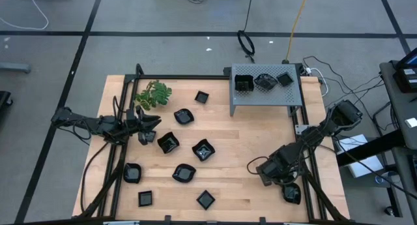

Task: Pick & Place Mini shaped plates
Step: Stack the leaf shaped plate on top of the leaf shaped plate on the shelf

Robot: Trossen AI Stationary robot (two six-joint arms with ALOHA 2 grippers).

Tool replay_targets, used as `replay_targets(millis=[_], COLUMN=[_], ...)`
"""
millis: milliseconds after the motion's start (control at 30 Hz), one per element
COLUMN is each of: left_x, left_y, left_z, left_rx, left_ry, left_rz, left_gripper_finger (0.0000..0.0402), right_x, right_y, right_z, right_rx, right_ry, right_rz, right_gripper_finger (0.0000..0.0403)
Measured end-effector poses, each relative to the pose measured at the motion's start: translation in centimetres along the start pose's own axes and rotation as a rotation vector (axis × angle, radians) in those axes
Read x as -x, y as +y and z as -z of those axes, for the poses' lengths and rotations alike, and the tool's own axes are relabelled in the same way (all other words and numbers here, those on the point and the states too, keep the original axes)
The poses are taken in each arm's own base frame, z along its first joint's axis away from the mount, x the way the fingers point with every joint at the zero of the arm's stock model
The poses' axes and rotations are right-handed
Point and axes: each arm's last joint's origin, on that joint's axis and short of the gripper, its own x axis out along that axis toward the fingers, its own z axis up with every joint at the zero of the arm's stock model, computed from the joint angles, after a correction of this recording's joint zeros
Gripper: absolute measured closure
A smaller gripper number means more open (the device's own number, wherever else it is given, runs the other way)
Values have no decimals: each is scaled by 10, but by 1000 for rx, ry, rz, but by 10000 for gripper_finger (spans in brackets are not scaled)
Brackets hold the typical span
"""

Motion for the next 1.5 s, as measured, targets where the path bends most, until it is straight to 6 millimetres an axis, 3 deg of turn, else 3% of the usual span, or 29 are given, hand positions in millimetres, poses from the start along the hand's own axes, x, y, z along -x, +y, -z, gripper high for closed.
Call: replay_targets(millis=[200, 500, 700, 900, 1233, 1500], left_x=[0, 0, 0, 0, 0, 0], left_y=[0, 0, 0, 0, 0, 0], left_z=[0, 0, 0, 0, 0, 0], left_rx=[0, 0, 0, 0, 0, 0], left_ry=[0, 0, 0, 0, 0, 0], left_rz=[0, 0, 0, 0, 0, 0], left_gripper_finger=[316, 316, 316, 316, 316, 316], right_x=[0, 25, 60, 92, 173, 213], right_y=[2, 10, 6, -7, -31, -64], right_z=[0, 12, 20, 19, 4, -25], right_rx=[117, 455, 757, 922, 975, 802], right_ry=[-5, -133, -582, -1075, -1691, -1923], right_rz=[-17, -295, -543, -560, -557, -377], right_gripper_finger=[395, 400, 402, 402, 402, 402])
